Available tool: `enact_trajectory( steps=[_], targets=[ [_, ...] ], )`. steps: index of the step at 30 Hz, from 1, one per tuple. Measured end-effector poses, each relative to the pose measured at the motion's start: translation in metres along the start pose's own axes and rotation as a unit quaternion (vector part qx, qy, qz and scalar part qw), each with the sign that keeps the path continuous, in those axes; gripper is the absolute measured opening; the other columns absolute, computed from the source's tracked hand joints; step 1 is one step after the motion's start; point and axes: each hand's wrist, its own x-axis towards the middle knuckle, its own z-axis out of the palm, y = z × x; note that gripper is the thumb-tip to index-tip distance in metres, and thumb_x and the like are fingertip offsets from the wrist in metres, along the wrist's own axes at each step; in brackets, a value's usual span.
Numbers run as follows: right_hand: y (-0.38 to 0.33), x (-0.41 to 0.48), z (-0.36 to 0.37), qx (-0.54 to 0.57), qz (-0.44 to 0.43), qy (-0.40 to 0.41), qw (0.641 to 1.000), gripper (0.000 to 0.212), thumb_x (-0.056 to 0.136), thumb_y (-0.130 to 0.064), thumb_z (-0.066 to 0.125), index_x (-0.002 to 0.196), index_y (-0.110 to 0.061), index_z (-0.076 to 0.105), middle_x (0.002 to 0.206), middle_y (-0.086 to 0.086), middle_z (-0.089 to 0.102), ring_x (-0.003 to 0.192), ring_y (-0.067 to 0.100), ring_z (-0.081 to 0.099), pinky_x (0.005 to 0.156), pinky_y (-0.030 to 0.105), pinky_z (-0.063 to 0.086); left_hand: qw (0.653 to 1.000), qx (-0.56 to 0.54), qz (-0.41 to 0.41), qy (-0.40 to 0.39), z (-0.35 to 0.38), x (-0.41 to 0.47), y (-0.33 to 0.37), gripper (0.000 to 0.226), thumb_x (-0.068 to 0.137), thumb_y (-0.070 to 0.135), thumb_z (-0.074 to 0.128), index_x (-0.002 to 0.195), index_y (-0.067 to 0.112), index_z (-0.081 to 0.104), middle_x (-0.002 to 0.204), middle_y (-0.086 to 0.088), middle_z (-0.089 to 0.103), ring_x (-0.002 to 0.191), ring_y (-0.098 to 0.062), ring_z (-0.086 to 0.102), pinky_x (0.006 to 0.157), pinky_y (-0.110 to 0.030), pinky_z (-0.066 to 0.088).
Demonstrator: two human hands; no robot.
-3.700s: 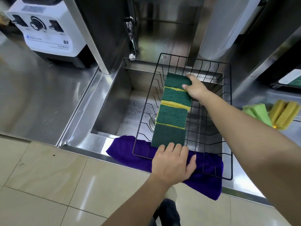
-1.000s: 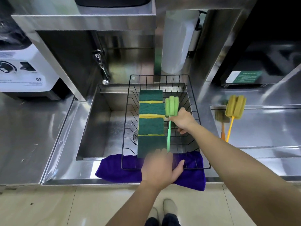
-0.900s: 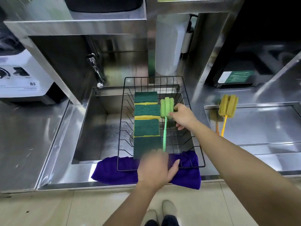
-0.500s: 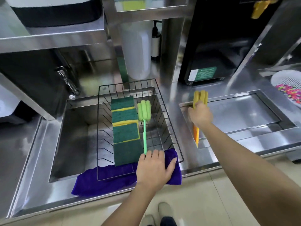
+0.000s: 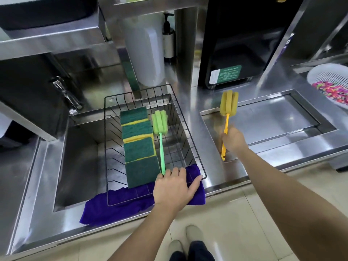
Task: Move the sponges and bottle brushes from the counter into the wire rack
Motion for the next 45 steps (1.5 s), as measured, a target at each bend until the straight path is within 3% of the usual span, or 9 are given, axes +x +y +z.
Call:
enact_trajectory(
  steps=[8, 11, 15, 21, 26, 31, 39, 42, 45],
  targets=[
    [-0.071, -0.024, -0.03, 0.102, -0.161, 0.085, 0.978, 0.02, 0.095, -0.019, 0.045, 0.1, 0.0, 0.048, 0.075, 0.006, 0.05, 0.078, 0.031, 0.051, 0.072, 0.043, 0.045, 1.0, 0.0, -0.003, 0.012, 0.001, 0.0, 0.001, 0.061, 0.088, 0.061, 0.032, 0.068, 0.013, 0.064, 0.06, -0.003, 0.06, 0.053, -0.025, 0.058, 0.05, -0.032, 0.043],
    [-0.106, -0.04, -0.024, 0.114, -0.207, 0.037, 0.971, 0.022, 0.094, -0.021, 0.05, 0.099, 0.001, 0.05, 0.064, -0.001, 0.046, 0.071, 0.035, 0.06, 0.059, 0.044, 0.048, 1.0, 0.003, -0.006, 0.024, 0.001, 0.0, 0.001, 0.061, 0.088, 0.062, 0.032, 0.066, 0.013, 0.063, 0.059, -0.003, 0.059, 0.052, -0.025, 0.057, 0.049, -0.033, 0.043],
    [-0.13, -0.063, 0.006, 0.053, -0.221, -0.096, 0.969, 0.021, 0.095, -0.018, 0.05, 0.109, -0.004, 0.044, 0.068, 0.011, 0.058, 0.04, 0.022, 0.057, 0.04, 0.035, 0.052, 1.0, -0.003, -0.009, 0.028, 0.001, -0.001, 0.001, 0.065, 0.089, 0.063, 0.029, 0.068, 0.013, 0.064, 0.061, -0.004, 0.061, 0.053, -0.025, 0.058, 0.051, -0.033, 0.045],
    [-0.123, -0.074, 0.058, -0.103, -0.205, -0.156, 0.961, 0.044, 0.091, 0.001, 0.044, 0.131, -0.007, 0.027, 0.101, 0.026, 0.062, 0.073, 0.04, 0.065, 0.068, 0.05, 0.057, 1.0, -0.005, -0.009, 0.03, 0.004, -0.001, 0.001, 0.063, 0.089, 0.063, 0.029, 0.066, 0.014, 0.061, 0.059, -0.003, 0.06, 0.053, -0.024, 0.057, 0.05, -0.031, 0.043],
    [-0.118, -0.075, 0.069, -0.18, -0.21, -0.175, 0.945, 0.04, 0.087, 0.005, 0.042, 0.125, -0.004, 0.031, 0.106, 0.027, 0.062, 0.093, 0.043, 0.062, 0.064, 0.041, 0.043, 0.999, -0.013, -0.007, 0.03, 0.006, 0.0, 0.0, 0.059, 0.086, 0.061, 0.031, 0.066, 0.015, 0.062, 0.058, -0.002, 0.06, 0.053, -0.023, 0.056, 0.051, -0.029, 0.042],
    [-0.118, -0.073, 0.077, -0.285, -0.203, -0.226, 0.909, 0.031, 0.09, 0.0, 0.04, 0.12, -0.002, 0.046, 0.123, 0.021, 0.058, 0.111, 0.039, 0.057, 0.078, 0.038, 0.044, 0.999, -0.015, -0.007, 0.029, 0.006, 0.0, 0.0, 0.057, 0.084, 0.061, 0.033, 0.066, 0.014, 0.061, 0.058, -0.002, 0.059, 0.052, -0.023, 0.055, 0.05, -0.028, 0.041],
    [-0.123, -0.068, 0.07, -0.26, -0.211, -0.249, 0.909, 0.035, 0.087, -0.007, 0.043, 0.119, -0.01, 0.057, 0.123, 0.016, 0.061, 0.107, 0.033, 0.06, 0.084, 0.037, 0.051, 0.996, -0.022, -0.003, -0.084, -0.006, 0.0, -0.001, 0.066, 0.089, 0.065, 0.022, 0.07, 0.016, 0.062, 0.063, -0.001, 0.061, 0.056, -0.022, 0.057, 0.052, -0.03, 0.043],
    [-0.135, -0.067, 0.048, -0.224, -0.21, -0.266, 0.914, 0.036, 0.09, -0.013, 0.046, 0.125, -0.008, 0.051, 0.106, 0.014, 0.061, 0.072, 0.025, 0.059, 0.06, 0.034, 0.05, 0.989, -0.044, -0.007, -0.139, -0.019, 0.005, 0.0, 0.089, 0.086, 0.072, -0.007, 0.096, 0.017, 0.061, 0.093, -0.002, 0.065, 0.085, -0.023, 0.06, 0.073, -0.038, 0.044],
    [-0.155, -0.069, 0.011, -0.169, -0.218, -0.292, 0.916, 0.042, 0.093, -0.02, 0.05, 0.133, -0.009, 0.043, 0.077, 0.004, 0.051, 0.055, 0.018, 0.05, 0.045, 0.025, 0.043, 0.987, -0.126, -0.037, -0.092, -0.025, 0.006, -0.007, 0.076, 0.088, 0.069, 0.006, 0.108, 0.018, 0.06, 0.102, 0.001, 0.062, 0.093, -0.019, 0.056, 0.08, -0.031, 0.042]
  ],
)
